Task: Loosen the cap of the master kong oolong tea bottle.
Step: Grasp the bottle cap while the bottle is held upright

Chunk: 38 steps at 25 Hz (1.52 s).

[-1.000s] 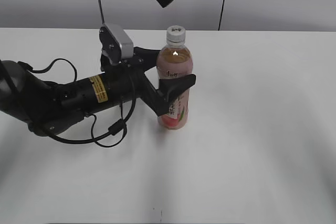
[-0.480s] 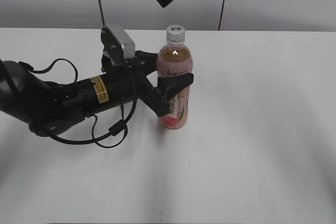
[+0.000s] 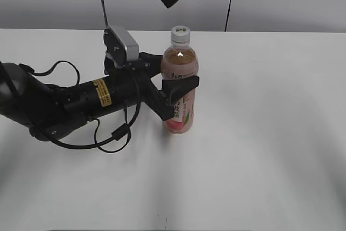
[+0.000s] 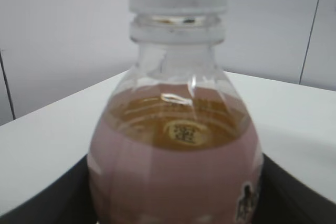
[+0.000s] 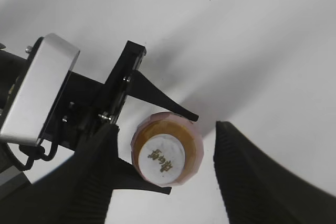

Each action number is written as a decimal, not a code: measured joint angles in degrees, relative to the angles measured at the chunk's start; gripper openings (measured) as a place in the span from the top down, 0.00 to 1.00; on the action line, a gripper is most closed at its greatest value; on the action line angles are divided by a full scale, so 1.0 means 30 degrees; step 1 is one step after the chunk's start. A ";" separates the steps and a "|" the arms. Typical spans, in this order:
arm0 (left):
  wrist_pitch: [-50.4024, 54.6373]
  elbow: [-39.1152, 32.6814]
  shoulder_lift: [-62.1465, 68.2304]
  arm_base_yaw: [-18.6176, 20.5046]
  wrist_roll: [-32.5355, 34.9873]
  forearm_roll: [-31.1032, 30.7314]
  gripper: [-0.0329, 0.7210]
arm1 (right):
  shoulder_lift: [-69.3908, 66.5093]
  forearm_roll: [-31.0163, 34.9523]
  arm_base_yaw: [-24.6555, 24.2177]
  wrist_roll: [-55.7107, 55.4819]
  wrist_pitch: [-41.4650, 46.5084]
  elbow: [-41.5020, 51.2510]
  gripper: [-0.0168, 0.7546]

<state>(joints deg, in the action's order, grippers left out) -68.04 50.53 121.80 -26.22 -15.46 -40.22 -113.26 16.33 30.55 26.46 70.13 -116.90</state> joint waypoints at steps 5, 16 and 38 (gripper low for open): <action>0.0000 0.0000 0.0000 0.0000 0.0000 0.0000 0.34 | -0.0391 0.0000 0.0000 -0.0297 0.0000 0.0000 0.41; -0.0020 -0.0035 0.0000 0.0000 0.0000 -0.0006 0.34 | -0.0952 -0.1128 0.0000 -0.2746 0.0000 0.0000 0.41; -0.0020 -0.0035 0.0000 0.0000 0.0000 -0.0006 0.34 | 0.0101 -0.0117 0.0000 -0.4604 0.0000 0.1834 0.41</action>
<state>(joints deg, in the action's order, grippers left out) -68.10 50.43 121.80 -26.22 -15.46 -40.24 -112.96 15.98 30.55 12.64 70.13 -111.40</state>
